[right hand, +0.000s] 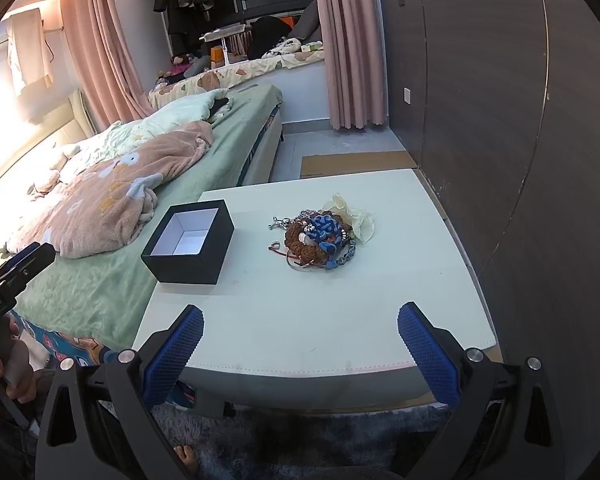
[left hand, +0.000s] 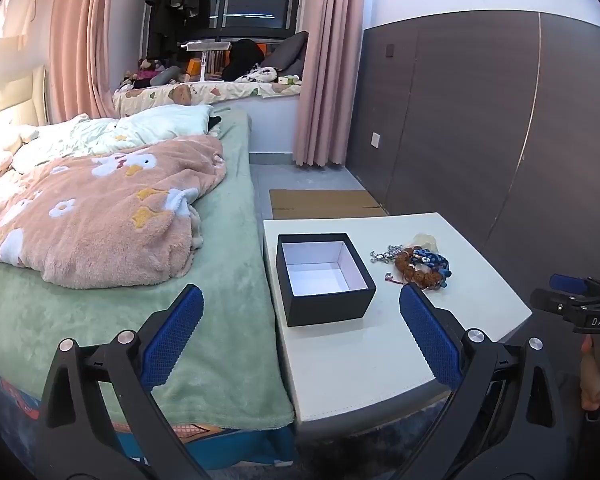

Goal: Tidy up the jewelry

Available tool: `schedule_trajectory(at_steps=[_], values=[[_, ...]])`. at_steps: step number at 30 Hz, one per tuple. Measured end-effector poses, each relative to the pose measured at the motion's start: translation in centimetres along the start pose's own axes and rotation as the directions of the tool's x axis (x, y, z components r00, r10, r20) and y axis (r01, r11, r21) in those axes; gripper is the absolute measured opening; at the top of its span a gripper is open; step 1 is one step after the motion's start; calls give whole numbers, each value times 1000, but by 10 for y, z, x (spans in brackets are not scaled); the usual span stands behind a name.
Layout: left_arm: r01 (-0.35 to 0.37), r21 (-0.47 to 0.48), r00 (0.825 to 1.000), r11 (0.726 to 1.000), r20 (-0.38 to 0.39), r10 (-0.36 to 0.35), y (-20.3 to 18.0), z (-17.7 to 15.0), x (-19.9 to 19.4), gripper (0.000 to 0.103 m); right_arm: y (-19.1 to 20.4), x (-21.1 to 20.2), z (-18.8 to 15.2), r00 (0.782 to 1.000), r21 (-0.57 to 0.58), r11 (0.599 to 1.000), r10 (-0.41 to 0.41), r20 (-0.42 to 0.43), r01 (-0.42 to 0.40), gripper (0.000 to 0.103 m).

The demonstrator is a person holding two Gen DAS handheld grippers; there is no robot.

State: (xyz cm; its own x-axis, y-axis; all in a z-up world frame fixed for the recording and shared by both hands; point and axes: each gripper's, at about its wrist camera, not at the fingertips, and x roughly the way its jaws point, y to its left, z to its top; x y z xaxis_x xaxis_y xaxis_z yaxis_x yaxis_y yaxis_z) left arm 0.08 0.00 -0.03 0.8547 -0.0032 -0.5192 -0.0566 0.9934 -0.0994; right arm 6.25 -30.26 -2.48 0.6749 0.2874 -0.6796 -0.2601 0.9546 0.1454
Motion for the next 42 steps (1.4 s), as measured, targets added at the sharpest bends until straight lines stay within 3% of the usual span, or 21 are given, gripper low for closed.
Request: schedule_trajectory(at_steps=[42], values=[[2, 1, 1000, 1000, -3, -2, -8, 3, -3, 98, 5, -8, 1, 1000, -8, 1000, 3, 17, -3, 95]])
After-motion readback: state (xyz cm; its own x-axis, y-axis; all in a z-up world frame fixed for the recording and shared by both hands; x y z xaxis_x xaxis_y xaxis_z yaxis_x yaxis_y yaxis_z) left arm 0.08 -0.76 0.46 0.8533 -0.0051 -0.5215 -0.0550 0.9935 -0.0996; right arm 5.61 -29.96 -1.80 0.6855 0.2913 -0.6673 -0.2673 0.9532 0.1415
